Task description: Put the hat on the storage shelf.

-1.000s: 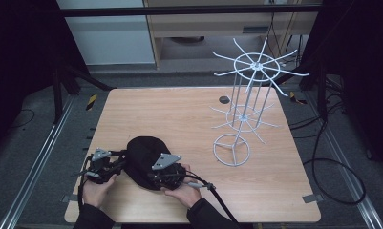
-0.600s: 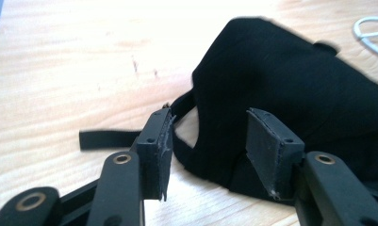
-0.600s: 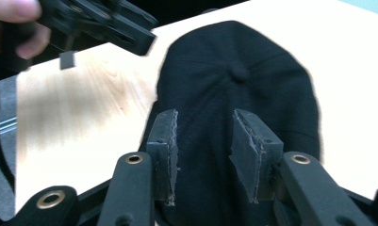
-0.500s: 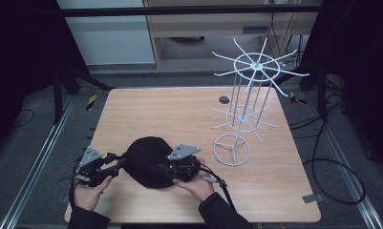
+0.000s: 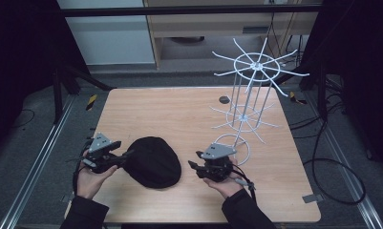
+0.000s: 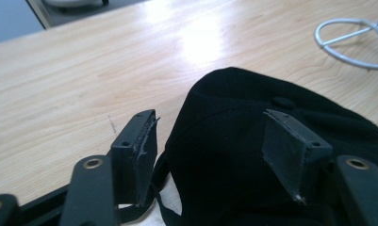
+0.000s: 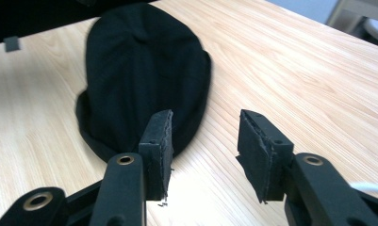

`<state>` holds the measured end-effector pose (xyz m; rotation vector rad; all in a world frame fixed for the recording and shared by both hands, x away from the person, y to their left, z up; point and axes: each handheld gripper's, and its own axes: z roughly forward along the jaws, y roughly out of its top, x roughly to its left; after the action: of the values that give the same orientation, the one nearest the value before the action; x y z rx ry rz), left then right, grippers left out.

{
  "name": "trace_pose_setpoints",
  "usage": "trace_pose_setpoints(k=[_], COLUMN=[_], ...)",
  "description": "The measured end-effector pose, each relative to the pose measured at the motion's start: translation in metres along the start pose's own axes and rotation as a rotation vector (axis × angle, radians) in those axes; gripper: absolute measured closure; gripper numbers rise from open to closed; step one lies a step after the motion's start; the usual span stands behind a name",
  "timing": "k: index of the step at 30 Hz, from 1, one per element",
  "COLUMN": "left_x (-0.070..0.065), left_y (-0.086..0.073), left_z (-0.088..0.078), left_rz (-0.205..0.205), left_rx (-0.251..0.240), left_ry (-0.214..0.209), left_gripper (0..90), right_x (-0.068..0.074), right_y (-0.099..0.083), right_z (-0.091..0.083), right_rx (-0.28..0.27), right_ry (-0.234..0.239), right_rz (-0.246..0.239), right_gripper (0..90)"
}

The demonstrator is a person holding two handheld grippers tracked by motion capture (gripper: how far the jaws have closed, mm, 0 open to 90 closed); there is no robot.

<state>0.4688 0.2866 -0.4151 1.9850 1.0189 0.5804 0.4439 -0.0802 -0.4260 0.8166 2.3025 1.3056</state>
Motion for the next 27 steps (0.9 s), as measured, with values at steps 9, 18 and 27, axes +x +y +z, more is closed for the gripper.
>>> trace_pose_setpoints(k=[9, 18, 27], left_x=[0.000, -0.004, -0.002], left_y=[0.002, 0.000, -0.005], left_z=[0.023, 0.042, 0.046], left_rz=[0.001, 0.004, -0.053], left_rx=[0.042, 0.103, 0.158], left_ry=[-0.045, -0.074, -0.059], left_gripper=[34.1, 32.1, 74.4], right_x=[-0.028, -0.052, -0.077], right_y=[-0.043, -0.081, -0.105], right_z=[-0.047, -0.089, -0.109], right_rx=[-0.031, -0.008, 0.008], right_ry=[-0.074, -0.192, -0.296], right_rz=[0.075, 0.116, 0.184], right_gripper=[52.0, 51.1, 51.8])
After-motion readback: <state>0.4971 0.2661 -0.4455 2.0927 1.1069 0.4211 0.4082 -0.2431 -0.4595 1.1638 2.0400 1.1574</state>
